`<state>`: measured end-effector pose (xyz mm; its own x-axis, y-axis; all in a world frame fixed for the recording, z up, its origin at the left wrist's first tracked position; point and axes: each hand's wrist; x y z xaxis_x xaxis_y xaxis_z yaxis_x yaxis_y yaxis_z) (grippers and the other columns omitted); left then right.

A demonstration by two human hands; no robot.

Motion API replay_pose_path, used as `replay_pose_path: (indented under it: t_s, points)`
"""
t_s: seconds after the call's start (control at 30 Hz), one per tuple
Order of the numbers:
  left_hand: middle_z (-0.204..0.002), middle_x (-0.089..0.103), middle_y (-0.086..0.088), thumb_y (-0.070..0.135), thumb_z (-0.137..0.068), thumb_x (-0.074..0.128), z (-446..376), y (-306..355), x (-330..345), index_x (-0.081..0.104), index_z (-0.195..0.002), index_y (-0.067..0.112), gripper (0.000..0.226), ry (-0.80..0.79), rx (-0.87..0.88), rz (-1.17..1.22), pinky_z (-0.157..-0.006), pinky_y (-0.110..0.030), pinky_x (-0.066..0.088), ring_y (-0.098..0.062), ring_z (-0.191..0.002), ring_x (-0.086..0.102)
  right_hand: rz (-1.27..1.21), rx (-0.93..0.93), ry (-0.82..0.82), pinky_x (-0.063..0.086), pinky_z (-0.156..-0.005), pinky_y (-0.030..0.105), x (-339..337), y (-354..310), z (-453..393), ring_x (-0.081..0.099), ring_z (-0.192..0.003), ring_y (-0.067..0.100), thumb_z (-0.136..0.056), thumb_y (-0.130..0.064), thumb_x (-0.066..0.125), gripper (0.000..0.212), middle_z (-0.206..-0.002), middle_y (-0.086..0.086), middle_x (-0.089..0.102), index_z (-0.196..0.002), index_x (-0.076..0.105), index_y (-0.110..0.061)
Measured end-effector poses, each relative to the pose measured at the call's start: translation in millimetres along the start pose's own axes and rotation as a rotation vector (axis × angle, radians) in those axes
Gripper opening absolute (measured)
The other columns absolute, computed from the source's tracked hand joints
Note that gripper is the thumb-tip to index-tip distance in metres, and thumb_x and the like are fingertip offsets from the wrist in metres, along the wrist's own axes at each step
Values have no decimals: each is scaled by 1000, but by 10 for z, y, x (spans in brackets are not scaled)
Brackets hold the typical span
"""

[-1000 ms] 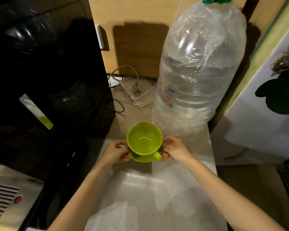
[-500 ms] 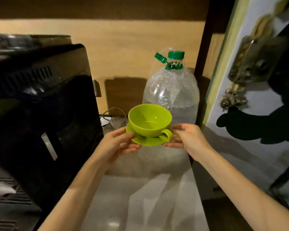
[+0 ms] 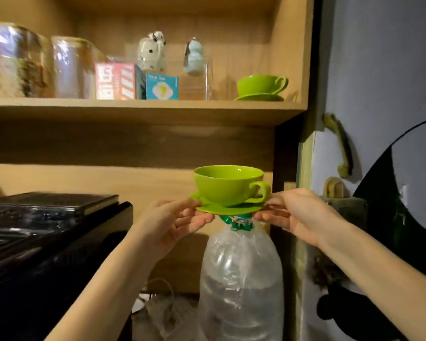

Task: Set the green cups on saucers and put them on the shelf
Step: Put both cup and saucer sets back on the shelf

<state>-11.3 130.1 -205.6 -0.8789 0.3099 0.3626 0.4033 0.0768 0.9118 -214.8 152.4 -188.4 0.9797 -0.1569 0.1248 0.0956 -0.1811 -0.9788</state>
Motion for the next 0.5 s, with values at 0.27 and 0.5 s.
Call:
replay_pose_path:
  t_s: [0.27,0.5]
  points:
    - [-41,63,-15,-3,-85,51,-307,768,387,57,-70,-9,18,10,133,62,-31,-17,46,-14,-32,61,-62,-174,-1,46,-31,16,81,-856,-297,64,-36,18,-88,6,45,20,-42,14,65,-74,59,6]
    - [-38,61,-16,0,-88,50,-609,1454,567,52,-72,-8,18,21,216,75,-29,-19,46,-16,-30,60,-107,-266,-26,46,-30,17,307,-1486,-604,64,-35,18,-87,8,47,9,-59,22,66,-88,56,6]
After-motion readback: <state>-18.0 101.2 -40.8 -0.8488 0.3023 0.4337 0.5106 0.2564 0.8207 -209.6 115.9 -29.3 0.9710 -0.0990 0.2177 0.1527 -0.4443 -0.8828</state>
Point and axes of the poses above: each hand's wrist, its own z-axis away from the middle knuckle, its own x-axis out of the palm, y = z × x
